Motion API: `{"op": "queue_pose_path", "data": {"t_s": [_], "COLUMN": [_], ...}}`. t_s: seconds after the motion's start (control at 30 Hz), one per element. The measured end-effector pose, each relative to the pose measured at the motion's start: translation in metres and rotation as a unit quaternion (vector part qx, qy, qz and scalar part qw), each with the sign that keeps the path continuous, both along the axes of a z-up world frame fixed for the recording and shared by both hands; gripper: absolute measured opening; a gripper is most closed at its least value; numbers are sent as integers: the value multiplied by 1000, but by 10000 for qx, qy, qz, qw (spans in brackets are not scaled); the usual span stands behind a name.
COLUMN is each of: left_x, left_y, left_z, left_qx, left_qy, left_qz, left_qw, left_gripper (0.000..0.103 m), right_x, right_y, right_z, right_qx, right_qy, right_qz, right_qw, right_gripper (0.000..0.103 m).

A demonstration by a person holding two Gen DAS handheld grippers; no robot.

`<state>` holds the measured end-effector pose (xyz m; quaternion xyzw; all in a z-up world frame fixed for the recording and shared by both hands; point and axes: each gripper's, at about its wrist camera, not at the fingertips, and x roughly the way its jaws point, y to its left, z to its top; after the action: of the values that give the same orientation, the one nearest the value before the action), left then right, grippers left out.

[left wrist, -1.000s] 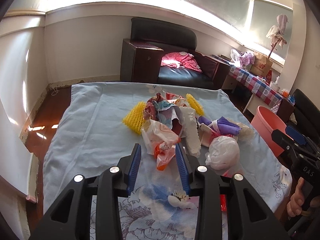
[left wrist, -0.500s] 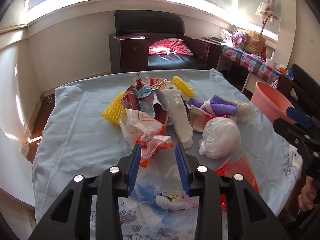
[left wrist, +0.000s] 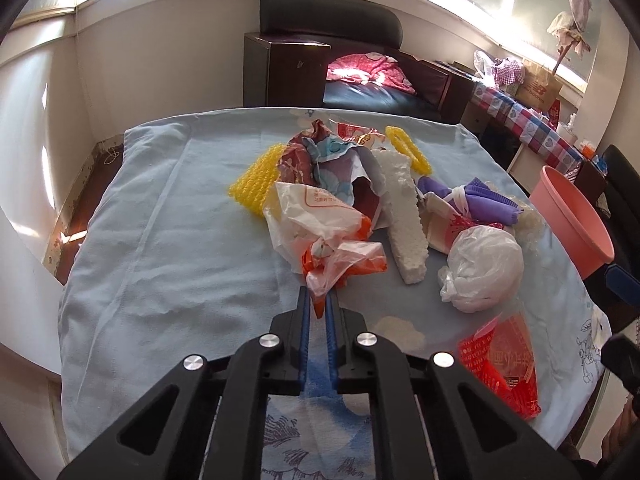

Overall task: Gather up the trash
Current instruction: 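Grasp the white-orange plastic bag with the left tool while the right tool grasps the red mesh bag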

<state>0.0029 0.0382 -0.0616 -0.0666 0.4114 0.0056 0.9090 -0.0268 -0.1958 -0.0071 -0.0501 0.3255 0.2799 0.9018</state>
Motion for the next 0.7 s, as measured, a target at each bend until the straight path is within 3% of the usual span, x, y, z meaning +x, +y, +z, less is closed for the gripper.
{"op": "queue_pose_path", "data": {"t_s": [0.1, 0.23, 0.3, 0.4, 0.7], "left_x": [-6, -17, -22, -28, -38], "left_y": [-3, -2, -2, 1, 6], "left_z": [5, 16, 20, 24, 34], "left_qx": [81, 33, 37, 19, -67], "left_qy": [-136, -377, -450, -522, -648], "left_qz": [-45, -89, -92, -98, -56], "left_qw": [9999, 9992, 9989, 9986, 9979], "left_gripper": [6, 6, 6, 6, 6], "right_x": [-2, -1, -2, -4, 1], "right_y": [7, 18, 22, 30, 41], "right_z": [-4, -14, -18, -22, -37], "right_qx": [-21, -31, 11, -28, -383], "right_qy": [332, 845, 1023, 1168, 1504], "right_qz": [428, 866, 1028, 1191, 1276], "right_qw": [9985, 9926, 9894, 9860, 9796], "right_gripper": [70, 50, 49, 44, 12]}}
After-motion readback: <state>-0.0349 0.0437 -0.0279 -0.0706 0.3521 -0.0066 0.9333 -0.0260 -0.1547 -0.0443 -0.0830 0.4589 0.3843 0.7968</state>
